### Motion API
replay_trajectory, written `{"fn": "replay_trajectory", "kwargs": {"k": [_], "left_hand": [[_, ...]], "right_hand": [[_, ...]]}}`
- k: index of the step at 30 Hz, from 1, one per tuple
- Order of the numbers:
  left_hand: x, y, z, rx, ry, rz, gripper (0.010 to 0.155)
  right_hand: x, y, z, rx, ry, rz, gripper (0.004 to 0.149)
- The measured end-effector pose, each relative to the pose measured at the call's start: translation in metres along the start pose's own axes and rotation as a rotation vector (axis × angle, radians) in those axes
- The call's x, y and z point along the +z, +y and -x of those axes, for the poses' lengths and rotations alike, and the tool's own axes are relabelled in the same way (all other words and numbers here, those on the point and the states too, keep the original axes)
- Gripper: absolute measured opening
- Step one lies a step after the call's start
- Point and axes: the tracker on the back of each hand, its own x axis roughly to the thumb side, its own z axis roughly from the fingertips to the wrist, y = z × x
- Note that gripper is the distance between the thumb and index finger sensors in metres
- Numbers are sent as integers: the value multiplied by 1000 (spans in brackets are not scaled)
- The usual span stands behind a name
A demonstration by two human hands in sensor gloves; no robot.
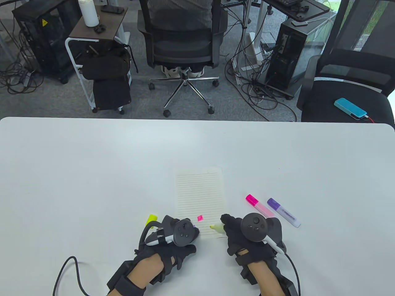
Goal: Apply highlighter ink on paper
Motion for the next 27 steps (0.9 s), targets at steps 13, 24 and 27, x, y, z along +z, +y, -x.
{"fn": "replay_trajectory", "kwargs": {"k": [13,24,27], "left_hand": [[0,0,0,0,0,0,66],[0,0,0,0,0,0,66],[0,0,0,0,0,0,66]], "right_hand": [[-2,5,-4,45,7,-27,41],[0,2,1,29,34,-8,41],[-1,5,0,-29,-5,-3,42]]}}
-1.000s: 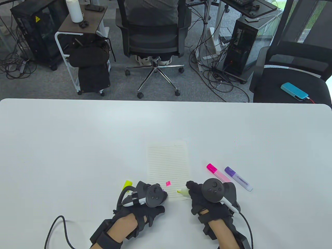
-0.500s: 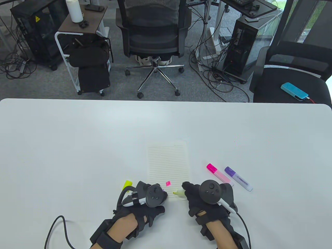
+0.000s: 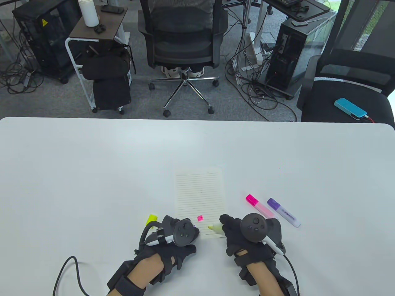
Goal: Apply highlighter ink on paper
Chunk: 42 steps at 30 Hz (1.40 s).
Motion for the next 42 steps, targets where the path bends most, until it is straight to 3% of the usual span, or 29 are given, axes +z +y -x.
{"fn": "replay_trajectory", "kwargs": {"k": [25,32,37,42], "left_hand": [[0,0,0,0,0,2,66],[0,0,0,2,0,2,66],[0,0,0,3,0,2,65],[0,0,0,3,0,2,65]], "right_hand": [[-3,4,-2,42,3,-40,41],[-7,9,0,53,3,2,42],[-5,5,-1,36,4,-40,41],[-6,7,0,57,13,6,41]]}}
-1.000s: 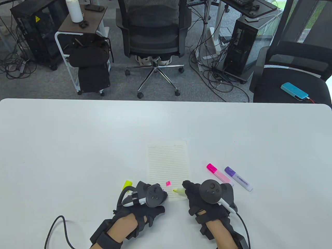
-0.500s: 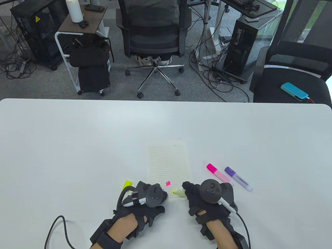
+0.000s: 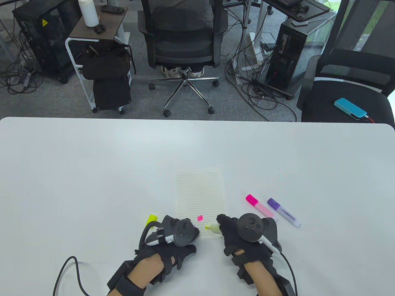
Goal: Apply highlighter ink on paper
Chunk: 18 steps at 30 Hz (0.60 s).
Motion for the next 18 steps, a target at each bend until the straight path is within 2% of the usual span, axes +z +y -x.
{"fn": "replay_trajectory", "kwargs": {"k": [6,12,18], "left_hand": [[0,0,0,0,0,0,65],[0,0,0,2,0,0,65],[0,0,0,1,1,0,65]], "right_hand": [[1,-4,1,-29,0,-49,41],[-1,-2,2,-4,12,-4,41],[-1,-5,6,-31,17,-57,41]]}}
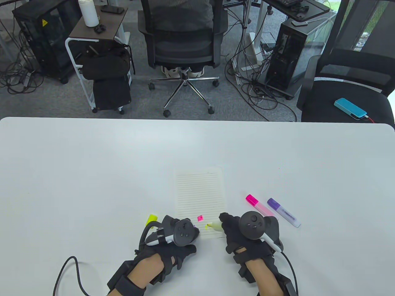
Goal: Apply highlighter ink on paper
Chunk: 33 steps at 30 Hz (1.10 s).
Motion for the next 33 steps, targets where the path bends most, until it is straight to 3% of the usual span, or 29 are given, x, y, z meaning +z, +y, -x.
{"fn": "replay_trajectory", "kwargs": {"k": [8,14,19,24,33], "left_hand": [[0,0,0,0,0,0,65],[0,0,0,0,0,0,65],[0,0,0,2,0,-1,65],[0,0,0,3,0,-1,65],[0,0,0,3,0,-1,65]], "right_hand": [[-1,1,1,12,7,36,42],[0,0,1,-17,3,-26,41],[-2,2,1,8,5,30,42],[-1,1,2,-16,4,-22,41],[-2,2,2,-5,8,3,42]]}}
